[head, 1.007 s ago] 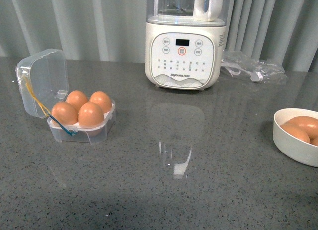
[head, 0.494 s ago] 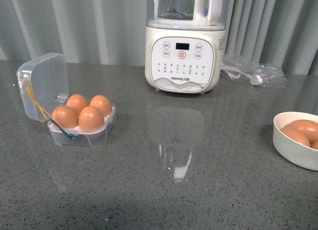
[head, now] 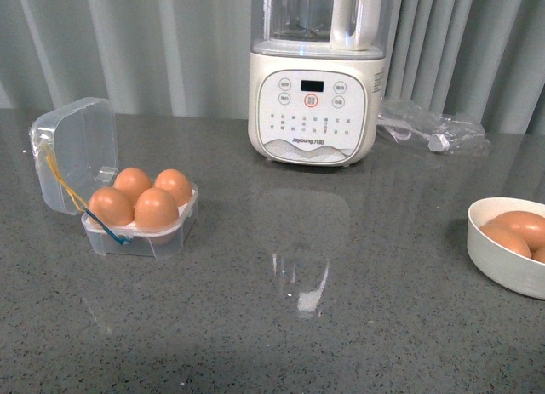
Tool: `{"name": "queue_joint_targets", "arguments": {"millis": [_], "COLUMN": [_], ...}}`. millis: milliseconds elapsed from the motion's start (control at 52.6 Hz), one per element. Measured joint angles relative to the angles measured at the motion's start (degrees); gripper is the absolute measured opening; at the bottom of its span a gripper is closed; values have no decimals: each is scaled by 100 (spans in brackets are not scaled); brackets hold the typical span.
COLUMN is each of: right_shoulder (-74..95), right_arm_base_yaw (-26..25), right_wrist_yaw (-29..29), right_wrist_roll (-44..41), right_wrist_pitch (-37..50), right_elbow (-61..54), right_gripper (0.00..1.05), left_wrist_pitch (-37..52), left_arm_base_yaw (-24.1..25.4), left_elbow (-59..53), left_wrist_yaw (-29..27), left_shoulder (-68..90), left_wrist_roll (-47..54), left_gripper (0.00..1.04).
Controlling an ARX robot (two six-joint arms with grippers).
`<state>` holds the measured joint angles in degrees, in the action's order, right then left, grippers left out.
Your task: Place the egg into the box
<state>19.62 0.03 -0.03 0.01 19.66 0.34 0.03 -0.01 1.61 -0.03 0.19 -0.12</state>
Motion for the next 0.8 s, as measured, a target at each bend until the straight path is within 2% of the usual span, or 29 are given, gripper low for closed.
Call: {"name": "queue_joint_targets", "arguments": {"millis": [475,589,798], "right_shoulder": [-929,-1797,-1939], "right_arm_base_yaw": [2,0,0], "right_wrist_yaw": [-2,-2,-7], "right_wrist_roll": [0,-2,-4], "right_wrist_pitch": [-914,-1928,-1961], "right_elbow": [0,2,2], "right_gripper": [3,3,3], "left_wrist_pitch": [0,0,0], "left_arm_base_yaw": [0,0,0], "left_elbow": [0,0,0], "left_wrist_yaw": [0,-2,-2], "left_shoulder": [0,0,-4], "left_wrist_roll": [0,0,0], "left_gripper": [98,98,98]}}
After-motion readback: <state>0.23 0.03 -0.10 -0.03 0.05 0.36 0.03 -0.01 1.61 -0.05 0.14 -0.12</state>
